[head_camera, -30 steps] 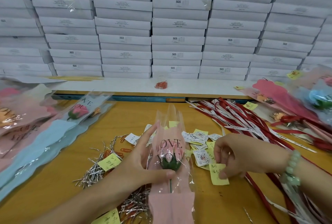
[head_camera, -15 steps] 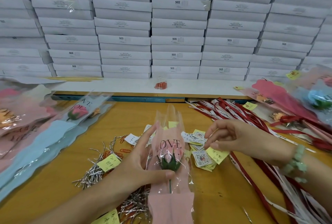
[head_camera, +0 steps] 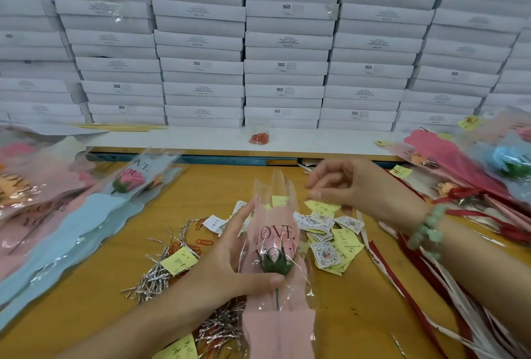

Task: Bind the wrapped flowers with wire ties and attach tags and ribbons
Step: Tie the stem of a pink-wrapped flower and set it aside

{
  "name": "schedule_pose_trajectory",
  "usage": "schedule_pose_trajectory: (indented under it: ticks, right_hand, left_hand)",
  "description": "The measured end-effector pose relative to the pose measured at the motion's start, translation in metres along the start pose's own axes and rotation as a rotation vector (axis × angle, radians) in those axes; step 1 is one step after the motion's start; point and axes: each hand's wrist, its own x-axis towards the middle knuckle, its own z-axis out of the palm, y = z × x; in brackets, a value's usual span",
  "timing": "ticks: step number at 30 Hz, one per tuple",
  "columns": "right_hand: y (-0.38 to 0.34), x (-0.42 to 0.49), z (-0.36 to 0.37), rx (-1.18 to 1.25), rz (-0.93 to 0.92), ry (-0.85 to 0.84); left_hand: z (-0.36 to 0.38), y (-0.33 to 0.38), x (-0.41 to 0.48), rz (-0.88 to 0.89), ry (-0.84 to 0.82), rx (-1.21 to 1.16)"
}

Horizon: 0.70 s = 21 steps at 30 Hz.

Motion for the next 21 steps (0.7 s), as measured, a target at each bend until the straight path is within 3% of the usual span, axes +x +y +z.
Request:
schedule_pose_trajectory:
  ticks: [8, 15, 21]
  right_hand:
    - [-0.019, 0.03, 0.015, -0.015, -0.061, 0.03]
    - [-0.012, 0.04, 0.025, 0.267, 0.084, 0.095]
    - [-0.004, 0.042, 0.027, 0.182, 0.1, 0.179]
  left_hand:
    - [0.0, 0.002, 0.0, -0.033, 0.019, -0.014]
    - [0.0, 0.003, 0.0, -0.035, 0.007, -0.012]
    - [-0.001, 0.002, 0.0, -0.038, 0.007, -0.003]
